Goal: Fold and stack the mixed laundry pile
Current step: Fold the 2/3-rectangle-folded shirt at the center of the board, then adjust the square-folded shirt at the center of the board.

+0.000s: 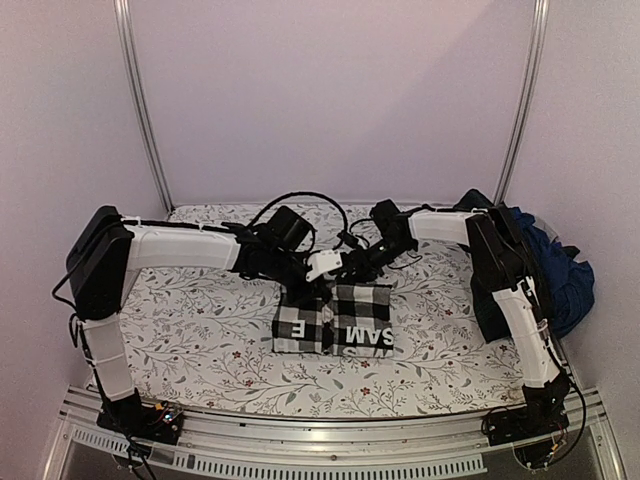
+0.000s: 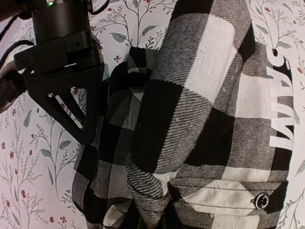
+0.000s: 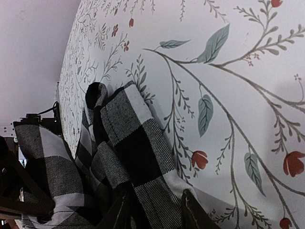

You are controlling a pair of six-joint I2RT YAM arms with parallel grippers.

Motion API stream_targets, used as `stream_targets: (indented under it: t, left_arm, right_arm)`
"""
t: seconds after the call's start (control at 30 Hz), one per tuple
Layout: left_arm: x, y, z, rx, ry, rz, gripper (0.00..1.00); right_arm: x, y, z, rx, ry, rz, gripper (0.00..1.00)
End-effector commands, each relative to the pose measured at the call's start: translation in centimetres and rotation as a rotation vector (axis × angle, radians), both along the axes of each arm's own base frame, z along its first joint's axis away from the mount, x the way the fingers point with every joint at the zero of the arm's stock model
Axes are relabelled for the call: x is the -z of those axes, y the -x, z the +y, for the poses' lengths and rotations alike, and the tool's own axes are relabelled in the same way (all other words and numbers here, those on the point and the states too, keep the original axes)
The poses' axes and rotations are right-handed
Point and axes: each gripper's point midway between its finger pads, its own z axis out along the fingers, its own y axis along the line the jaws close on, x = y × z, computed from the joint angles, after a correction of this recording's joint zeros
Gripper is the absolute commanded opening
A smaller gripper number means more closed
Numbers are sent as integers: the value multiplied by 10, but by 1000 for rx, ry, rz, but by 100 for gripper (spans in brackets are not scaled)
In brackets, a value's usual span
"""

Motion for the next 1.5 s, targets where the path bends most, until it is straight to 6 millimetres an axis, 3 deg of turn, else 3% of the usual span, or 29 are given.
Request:
stream_targets:
  t: [0.0,0.4,0.53,0.63,0.8,0.87,0.97,1.07,1.13,1.17,1.3,1.47]
  left_arm:
    - [-10,-45,-3,-28,39,-87,6]
    - [18,-83,-2,-60,14,-119,8]
    - [20,-91,-5,-87,29,-127,8]
    - [26,-93,-2,-90,16,-121,9]
    - [32,-102,5,-130,10,-115,20]
    - [21,-115,10,-185,30,-136,26]
    - [-13,-134,15,-258,102,-158,37]
    - [-44,-156,33,-376,153,-166,45]
    - [-59,-161,47,-433,181,-135,50]
    - [-65,-161,53,-464,196,-114,51]
    - [-76,-146,86,-619,331,118,52]
    - [-63,-109,118,-768,518,396,54]
  right_arm:
    - [35,27,-3,-35,63,62,36]
    - [31,37,-2,-57,50,69,36]
    - [13,32,3,-61,10,41,37]
    - [-7,13,-3,-30,18,-7,42]
    - [-51,-42,-43,143,23,-87,50]
    - [-69,-56,-59,200,26,-118,55]
    - [-89,-65,-79,261,26,-148,66]
    - [-103,-66,-98,319,-5,-144,71]
    - [-100,-56,-113,362,-86,-79,73]
    - [-113,-53,-120,391,-140,-74,73]
    - [-128,-31,-132,414,-171,-23,73]
    - [-129,2,-126,322,-147,-23,71]
